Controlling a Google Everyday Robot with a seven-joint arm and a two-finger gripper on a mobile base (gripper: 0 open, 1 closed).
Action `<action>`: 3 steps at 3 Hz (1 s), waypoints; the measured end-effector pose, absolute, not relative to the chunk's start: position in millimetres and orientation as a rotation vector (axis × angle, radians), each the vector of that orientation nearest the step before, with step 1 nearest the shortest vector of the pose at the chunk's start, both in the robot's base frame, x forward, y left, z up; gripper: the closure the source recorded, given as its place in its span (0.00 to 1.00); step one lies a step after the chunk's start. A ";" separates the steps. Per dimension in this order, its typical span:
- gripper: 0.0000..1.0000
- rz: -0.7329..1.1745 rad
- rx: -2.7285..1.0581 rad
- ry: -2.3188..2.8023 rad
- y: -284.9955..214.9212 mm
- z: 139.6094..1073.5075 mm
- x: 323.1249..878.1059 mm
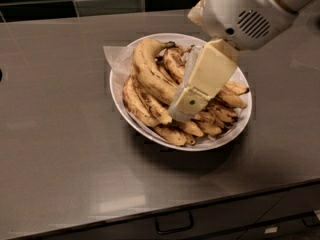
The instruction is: Pick banana from white bowl
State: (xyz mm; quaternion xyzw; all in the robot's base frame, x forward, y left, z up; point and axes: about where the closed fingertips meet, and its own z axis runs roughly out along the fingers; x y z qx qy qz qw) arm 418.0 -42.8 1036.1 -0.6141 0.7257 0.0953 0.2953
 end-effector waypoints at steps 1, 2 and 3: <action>0.00 0.221 -1.575 1.987 -26.5 1032.5 416.4; 0.00 0.158 -1.549 2.004 -7.6 1045.5 404.6; 0.00 0.158 -1.549 2.004 -7.5 1045.5 404.6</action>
Offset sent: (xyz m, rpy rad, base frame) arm 0.0167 0.0309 -0.0484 -0.0768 0.1069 -0.1731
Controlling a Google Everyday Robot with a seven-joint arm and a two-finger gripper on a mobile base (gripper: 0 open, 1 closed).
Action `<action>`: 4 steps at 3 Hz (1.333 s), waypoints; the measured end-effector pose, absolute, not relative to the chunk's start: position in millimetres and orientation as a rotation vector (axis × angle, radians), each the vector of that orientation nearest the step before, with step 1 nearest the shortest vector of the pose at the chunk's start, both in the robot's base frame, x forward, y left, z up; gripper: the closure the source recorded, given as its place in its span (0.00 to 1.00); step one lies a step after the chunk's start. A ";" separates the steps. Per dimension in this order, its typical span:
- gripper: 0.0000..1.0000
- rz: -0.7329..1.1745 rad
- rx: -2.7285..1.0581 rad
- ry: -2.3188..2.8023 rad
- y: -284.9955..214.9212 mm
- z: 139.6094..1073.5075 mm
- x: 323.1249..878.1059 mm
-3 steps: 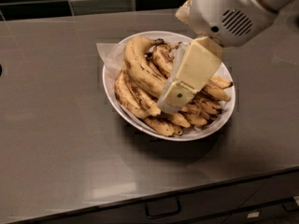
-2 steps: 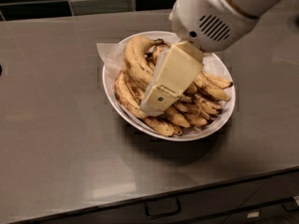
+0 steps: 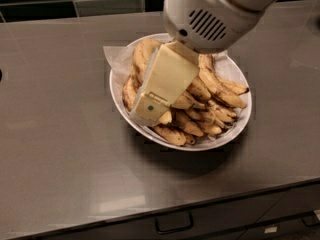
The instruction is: Pick banana from white bowl
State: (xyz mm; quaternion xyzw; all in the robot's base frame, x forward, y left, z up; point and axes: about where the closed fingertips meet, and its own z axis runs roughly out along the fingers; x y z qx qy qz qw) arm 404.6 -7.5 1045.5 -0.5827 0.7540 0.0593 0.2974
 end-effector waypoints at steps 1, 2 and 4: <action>0.00 0.158 -1.549 2.004 -7.5 1045.5 404.6; 0.00 0.149 -1.564 2.040 -3.2 1042.2 406.0; 0.00 0.177 -1.611 2.174 -6.7 1009.4 425.5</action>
Offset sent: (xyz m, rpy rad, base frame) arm 0.0255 -0.0034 -0.0413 -0.0689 0.1466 -0.0382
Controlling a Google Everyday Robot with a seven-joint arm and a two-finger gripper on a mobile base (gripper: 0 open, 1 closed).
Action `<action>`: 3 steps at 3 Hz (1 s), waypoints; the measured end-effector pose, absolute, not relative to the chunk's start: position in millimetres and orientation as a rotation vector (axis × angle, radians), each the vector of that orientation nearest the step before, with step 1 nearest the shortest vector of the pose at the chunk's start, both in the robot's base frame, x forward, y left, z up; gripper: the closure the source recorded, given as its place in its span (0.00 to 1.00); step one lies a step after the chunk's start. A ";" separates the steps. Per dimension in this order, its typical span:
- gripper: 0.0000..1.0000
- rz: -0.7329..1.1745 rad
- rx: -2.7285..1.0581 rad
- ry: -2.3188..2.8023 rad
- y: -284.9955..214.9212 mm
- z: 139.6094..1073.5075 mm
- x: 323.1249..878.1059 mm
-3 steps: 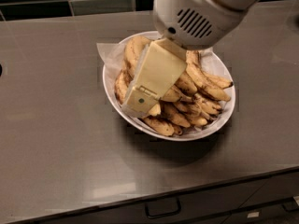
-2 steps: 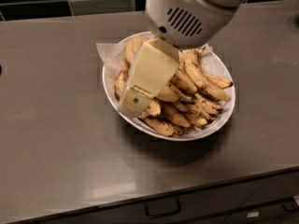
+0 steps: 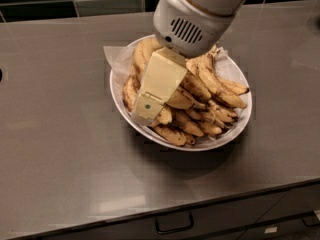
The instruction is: Pick banana from white bowl
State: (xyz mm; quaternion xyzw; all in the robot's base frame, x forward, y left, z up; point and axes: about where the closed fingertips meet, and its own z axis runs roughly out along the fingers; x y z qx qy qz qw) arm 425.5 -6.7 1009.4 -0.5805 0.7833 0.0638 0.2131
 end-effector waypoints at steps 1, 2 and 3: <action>0.00 0.207 -1.607 2.213 -9.7 995.1 434.8; 0.14 0.225 -1.606 2.244 -8.4 982.1 441.1; 0.34 0.219 -1.612 2.267 -4.6 972.7 444.4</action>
Offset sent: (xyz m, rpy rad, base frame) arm 0.0272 -0.0048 -0.0540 -0.0148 0.1340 -0.0375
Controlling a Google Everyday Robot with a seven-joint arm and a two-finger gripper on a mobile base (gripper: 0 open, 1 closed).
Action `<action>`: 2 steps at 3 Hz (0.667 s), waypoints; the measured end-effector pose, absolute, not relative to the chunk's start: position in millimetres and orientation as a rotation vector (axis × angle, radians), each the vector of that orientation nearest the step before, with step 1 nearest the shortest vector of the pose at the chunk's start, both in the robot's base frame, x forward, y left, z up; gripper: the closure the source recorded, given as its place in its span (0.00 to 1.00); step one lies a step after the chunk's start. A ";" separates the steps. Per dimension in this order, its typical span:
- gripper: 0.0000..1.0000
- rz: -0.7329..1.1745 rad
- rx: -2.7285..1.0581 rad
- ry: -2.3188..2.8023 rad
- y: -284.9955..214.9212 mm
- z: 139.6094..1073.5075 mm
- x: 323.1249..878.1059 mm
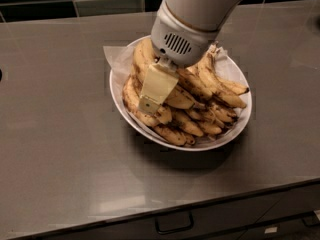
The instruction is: Pick banana from white bowl
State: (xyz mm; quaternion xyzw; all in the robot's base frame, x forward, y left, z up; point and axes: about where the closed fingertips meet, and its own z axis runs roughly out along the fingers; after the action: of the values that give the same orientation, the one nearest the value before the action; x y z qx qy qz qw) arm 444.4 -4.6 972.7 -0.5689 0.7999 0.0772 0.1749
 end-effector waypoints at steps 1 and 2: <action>0.53 0.217 -1.613 2.268 -3.9 976.1 444.6; 0.69 0.216 -1.613 2.268 -3.5 977.9 444.9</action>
Offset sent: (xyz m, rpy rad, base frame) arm 0.0019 0.0060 -0.0023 -0.0192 0.0043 -0.0099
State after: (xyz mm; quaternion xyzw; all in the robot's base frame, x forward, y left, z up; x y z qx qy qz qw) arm 444.9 -3.5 977.9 -0.5690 0.8000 0.0762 0.1744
